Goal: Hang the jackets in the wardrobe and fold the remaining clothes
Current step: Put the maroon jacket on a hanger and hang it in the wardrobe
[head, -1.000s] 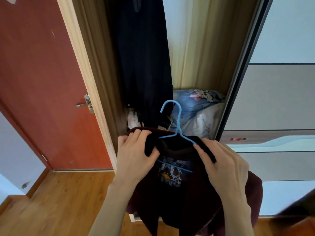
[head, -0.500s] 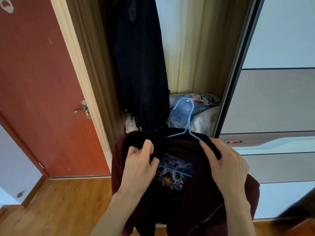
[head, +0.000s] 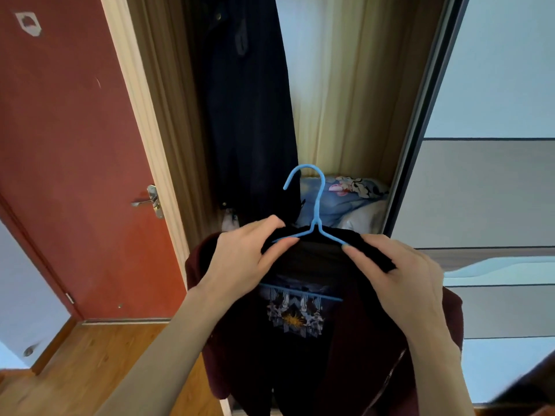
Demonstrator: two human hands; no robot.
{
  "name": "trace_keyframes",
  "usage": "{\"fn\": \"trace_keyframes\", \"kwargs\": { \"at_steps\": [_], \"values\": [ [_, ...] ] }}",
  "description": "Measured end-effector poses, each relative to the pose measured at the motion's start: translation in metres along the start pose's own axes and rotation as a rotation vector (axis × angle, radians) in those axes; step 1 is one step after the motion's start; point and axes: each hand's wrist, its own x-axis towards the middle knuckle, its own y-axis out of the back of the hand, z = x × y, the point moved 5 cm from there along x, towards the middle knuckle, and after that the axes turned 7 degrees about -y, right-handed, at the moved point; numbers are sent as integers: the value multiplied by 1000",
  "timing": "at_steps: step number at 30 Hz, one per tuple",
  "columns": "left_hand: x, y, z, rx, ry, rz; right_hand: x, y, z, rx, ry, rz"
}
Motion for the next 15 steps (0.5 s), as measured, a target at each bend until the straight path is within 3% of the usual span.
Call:
{"fn": "trace_keyframes", "kwargs": {
  "at_steps": [7,10,15],
  "values": [
    [31,6,17,136,-4,194,39,22,9,-1,100,-259],
    [56,13,26,173,-8,258,60,33,11,-182,274,-227],
    [110,14,36,206,-104,196,98,51,4,-243,302,-162]
  ]
}}
